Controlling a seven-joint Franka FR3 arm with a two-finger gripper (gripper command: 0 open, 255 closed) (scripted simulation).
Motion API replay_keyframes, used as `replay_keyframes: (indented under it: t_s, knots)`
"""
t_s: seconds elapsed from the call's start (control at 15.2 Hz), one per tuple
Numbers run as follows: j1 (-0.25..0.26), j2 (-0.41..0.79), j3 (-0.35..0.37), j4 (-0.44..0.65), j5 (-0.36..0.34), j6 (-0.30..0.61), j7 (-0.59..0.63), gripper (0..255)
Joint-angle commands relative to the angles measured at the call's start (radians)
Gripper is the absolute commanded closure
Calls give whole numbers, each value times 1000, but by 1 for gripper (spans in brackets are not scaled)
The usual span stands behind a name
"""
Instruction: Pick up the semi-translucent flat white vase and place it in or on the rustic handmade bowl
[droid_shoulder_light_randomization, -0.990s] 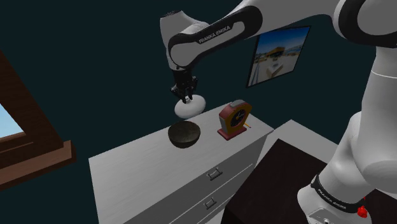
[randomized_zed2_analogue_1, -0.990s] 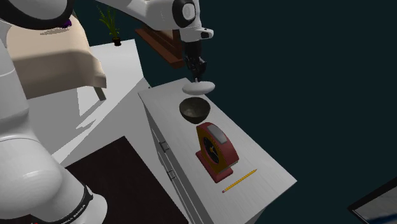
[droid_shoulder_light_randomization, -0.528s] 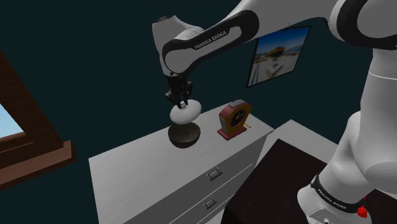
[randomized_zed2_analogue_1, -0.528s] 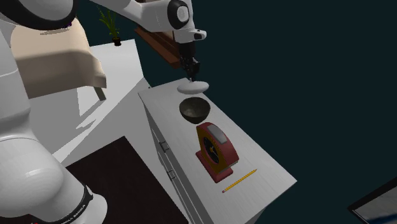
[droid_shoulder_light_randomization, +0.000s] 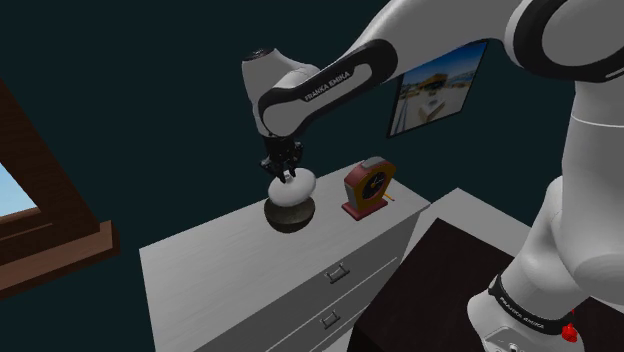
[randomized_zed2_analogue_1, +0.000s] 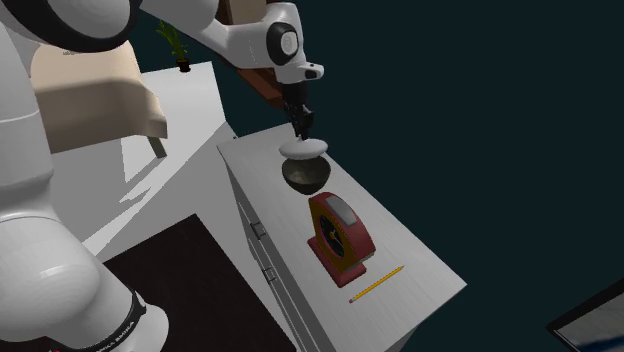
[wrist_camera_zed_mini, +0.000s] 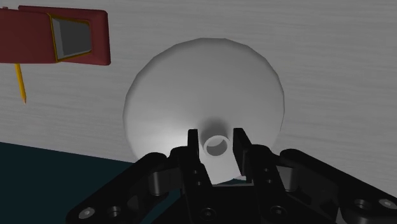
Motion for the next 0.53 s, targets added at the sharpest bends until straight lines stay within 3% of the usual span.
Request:
replay_keyframes:
  t_s: [0.0, 0.46]
  knots:
    - [0, 12, -1, -11, -3, 24, 4, 255]
    - [1, 60, -6, -39, -16, 99, 22, 255]
